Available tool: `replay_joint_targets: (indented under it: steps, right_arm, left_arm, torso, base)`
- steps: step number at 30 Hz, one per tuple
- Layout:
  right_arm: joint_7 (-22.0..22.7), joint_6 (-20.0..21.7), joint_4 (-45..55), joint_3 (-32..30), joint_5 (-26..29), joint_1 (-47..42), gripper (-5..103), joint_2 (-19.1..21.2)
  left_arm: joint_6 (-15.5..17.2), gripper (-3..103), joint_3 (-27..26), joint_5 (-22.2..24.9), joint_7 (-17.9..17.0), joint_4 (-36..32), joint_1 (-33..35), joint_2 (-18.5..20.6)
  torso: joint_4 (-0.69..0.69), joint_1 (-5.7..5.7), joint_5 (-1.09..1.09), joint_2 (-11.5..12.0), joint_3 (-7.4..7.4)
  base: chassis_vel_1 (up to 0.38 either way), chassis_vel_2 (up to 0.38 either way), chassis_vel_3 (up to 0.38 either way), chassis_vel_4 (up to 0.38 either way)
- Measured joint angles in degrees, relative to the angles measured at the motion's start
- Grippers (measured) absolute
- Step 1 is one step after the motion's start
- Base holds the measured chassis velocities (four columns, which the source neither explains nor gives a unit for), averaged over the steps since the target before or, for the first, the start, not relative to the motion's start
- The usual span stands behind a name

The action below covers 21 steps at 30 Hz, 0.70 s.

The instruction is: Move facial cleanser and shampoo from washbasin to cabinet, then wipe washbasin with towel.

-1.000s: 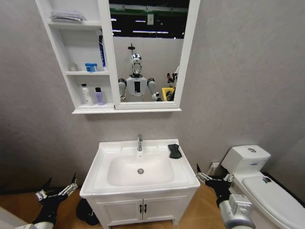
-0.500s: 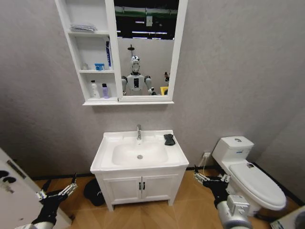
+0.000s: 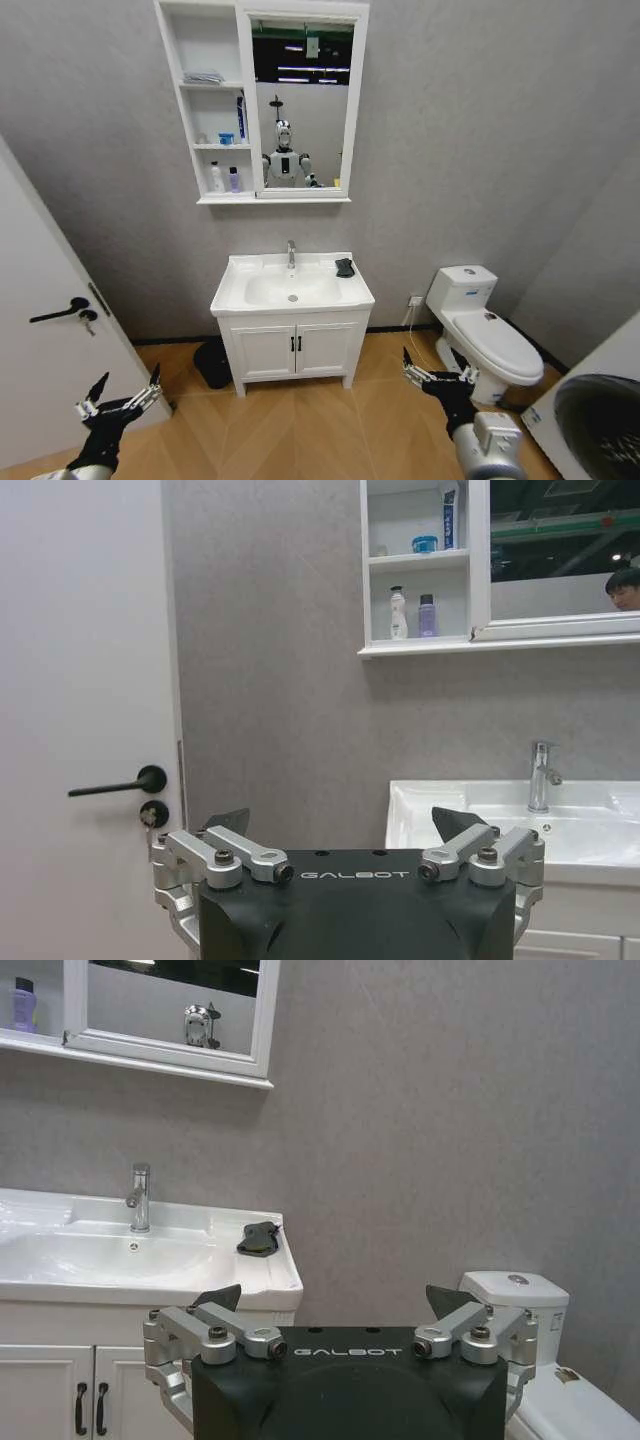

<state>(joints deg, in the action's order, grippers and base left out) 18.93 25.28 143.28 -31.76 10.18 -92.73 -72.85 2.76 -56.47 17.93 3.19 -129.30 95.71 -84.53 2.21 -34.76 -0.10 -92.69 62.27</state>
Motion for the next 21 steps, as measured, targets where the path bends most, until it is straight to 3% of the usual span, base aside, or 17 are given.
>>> replay_joint_targets:
  steps: [4,5,6,7,11,21]
  right_arm:
    - [-3.4,-4.3,0.0,-0.2,-1.1,0.3,100,-0.1]
    - [-3.4,-4.3,0.0,-0.2,-1.1,0.3,100,-0.1]
    - [-4.0,-4.8,-0.1,-0.3,-1.1,0.5,100,-0.1]
    - [-4.3,-4.9,-0.4,-0.4,-1.2,1.0,100,0.0]
    - [-4.3,-4.9,-0.7,-0.5,-1.4,1.2,100,0.1]
    - [-4.3,-4.6,-0.7,-0.5,-1.4,1.3,100,0.2]
  left_arm:
    - [0.0,100,0.0,0.0,0.0,0.0,0.0,0.0]
    - [0.0,100,0.0,0.0,0.0,0.0,0.0,0.0]
    - [0.0,100,0.0,0.0,0.0,0.0,0.0,0.0]
    - [0.0,100,-0.1,0.0,0.0,0.0,0.0,0.0]
    - [0.0,100,0.0,0.0,0.0,0.0,0.0,0.0]
    - [0.0,100,0.0,0.0,0.0,0.0,0.0,0.0]
  torso:
    - [-0.02,-0.02,0.18,0.0,0.02]
    - [-0.02,-0.02,0.18,0.0,0.02]
    - [0.00,0.01,0.05,0.0,0.00]
    - [-0.05,0.05,0.09,0.0,-0.01]
    - [-0.02,0.05,0.13,0.0,-0.01]
    - [-0.03,-0.09,0.11,0.0,0.04]
  base:
    - [0.356,-0.340,-0.353,0.336]
    - [0.370,-0.313,-0.337,0.326]
    - [0.264,-0.313,-0.249,0.297]
    - [0.234,-0.266,-0.249,0.253]
    - [0.204,-0.136,-0.232,0.205]
    - [-0.055,0.003,0.024,-0.011]
